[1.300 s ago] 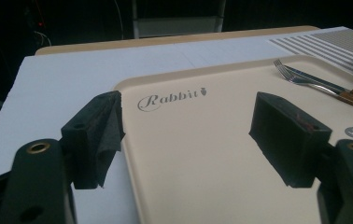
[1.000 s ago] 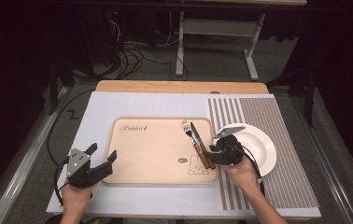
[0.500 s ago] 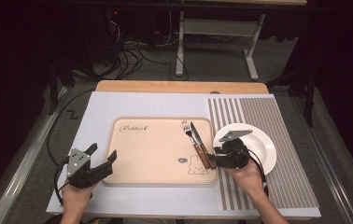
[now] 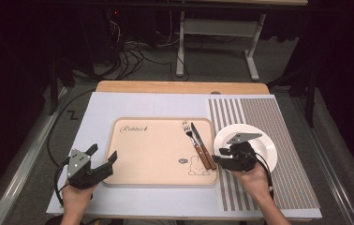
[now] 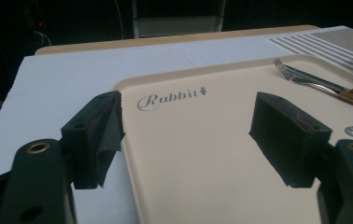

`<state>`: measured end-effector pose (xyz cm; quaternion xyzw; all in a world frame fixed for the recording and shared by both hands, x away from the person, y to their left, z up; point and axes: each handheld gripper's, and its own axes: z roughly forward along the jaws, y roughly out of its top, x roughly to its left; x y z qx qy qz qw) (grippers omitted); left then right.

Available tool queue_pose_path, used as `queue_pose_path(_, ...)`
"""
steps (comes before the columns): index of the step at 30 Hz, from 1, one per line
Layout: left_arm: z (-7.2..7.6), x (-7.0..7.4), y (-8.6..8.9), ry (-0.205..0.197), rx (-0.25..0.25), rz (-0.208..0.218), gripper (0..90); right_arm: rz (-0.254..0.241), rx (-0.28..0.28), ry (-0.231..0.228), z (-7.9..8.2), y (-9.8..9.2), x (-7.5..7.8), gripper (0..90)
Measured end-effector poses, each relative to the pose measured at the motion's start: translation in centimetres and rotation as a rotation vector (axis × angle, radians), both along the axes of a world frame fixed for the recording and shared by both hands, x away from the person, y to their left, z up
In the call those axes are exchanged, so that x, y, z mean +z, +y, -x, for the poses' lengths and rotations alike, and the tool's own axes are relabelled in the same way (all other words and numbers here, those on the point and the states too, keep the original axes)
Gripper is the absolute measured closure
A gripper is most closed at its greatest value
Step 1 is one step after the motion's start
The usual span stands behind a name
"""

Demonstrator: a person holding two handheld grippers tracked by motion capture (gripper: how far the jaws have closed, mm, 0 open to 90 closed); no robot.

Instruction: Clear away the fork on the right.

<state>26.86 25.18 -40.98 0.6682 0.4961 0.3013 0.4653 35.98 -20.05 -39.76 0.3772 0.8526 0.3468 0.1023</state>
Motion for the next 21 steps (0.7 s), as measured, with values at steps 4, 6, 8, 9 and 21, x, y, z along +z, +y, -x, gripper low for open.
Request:
queue_pose_path(4, 0.0, 0.0, 0.0, 0.000, 0.000, 0.000, 26.0, -0.005, -0.007, 0.001, 0.1, -0.3, 0.0, 56.9)
queue_pose_path(6, 0.0, 0.0, 0.0, 0.000, -0.001, -0.001, 26.0, -0.008, -0.012, -0.001, 0.2, -0.5, 0.0, 55.7)
queue_pose_path(8, 0.0, 0.0, 0.0, -0.001, -0.003, -0.005, 26.0, -0.008, -0.013, -0.003, 0.3, -0.7, 0.0, 55.4)
queue_pose_path(9, 0.0, 0.0, 0.0, -0.001, -0.003, -0.005, 26.0, -0.010, -0.016, -0.005, 0.4, -0.9, 0.1, 55.4)
queue_pose_path(21, 0.0, 0.0, -0.1, -0.001, -0.001, -0.007, 26.0, -0.039, -0.033, -0.051, 1.1, -2.6, 0.2, 49.8)
